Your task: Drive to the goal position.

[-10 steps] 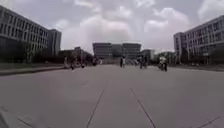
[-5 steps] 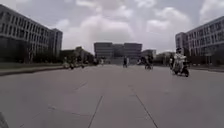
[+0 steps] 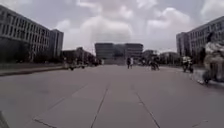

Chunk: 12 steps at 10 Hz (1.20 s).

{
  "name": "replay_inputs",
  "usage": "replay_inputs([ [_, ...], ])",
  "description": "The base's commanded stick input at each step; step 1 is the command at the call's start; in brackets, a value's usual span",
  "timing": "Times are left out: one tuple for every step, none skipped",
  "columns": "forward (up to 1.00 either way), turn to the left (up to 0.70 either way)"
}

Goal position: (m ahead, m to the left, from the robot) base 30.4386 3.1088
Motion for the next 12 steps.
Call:
replay_inputs([
  [0.70,-0.11],
  [0.70,-0.14],
  [0.70,-0.14],
  [0.70,-0.13],
  [0.70,-0.07],
  [0.70,0.00],
  [0.70,0.00],
  [0.70,0.00],
  [0.70,0.00],
  [0.70,0.00],
  [0.70,0.00],
  [0.70,0.00],
])
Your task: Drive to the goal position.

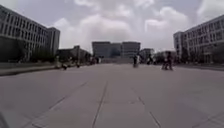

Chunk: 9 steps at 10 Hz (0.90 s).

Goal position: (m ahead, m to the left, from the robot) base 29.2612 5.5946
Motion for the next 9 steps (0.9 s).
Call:
replay_inputs([
  [0.70,0.00],
  [0.70,0.00],
  [0.70,0.00],
  [0.70,0.00],
  [0.70,-0.03],
  [0.70,-0.13],
  [0.70,-0.09],
  [0.70,0.00],
  [0.70,0.00],
])
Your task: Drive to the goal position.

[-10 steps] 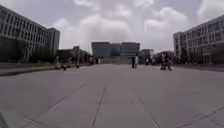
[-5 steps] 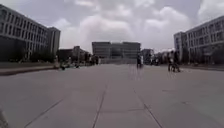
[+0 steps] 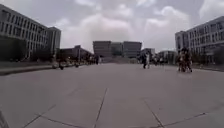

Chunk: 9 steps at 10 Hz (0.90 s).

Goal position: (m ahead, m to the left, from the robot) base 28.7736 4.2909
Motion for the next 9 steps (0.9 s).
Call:
replay_inputs([
  [0.70,0.00],
  [0.70,0.00],
  [0.70,0.00],
  [0.70,0.00],
  [0.70,0.00],
  [0.70,0.00],
  [0.70,0.00],
  [0.70,0.00],
  [0.70,0.00],
])
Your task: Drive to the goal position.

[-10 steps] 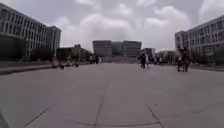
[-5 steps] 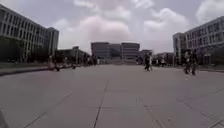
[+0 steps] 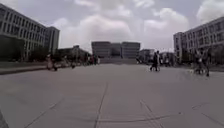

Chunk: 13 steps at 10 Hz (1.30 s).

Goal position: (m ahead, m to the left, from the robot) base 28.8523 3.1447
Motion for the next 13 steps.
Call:
replay_inputs([
  [0.70,0.00],
  [0.70,0.00],
  [0.70,0.00],
  [0.70,0.00],
  [0.70,0.00],
  [0.70,0.00],
  [0.70,0.00],
  [0.70,0.00],
  [0.70,0.00],
  [0.70,0.00],
  [0.70,0.00],
  [0.70,0.00],
  [0.70,0.00],
])
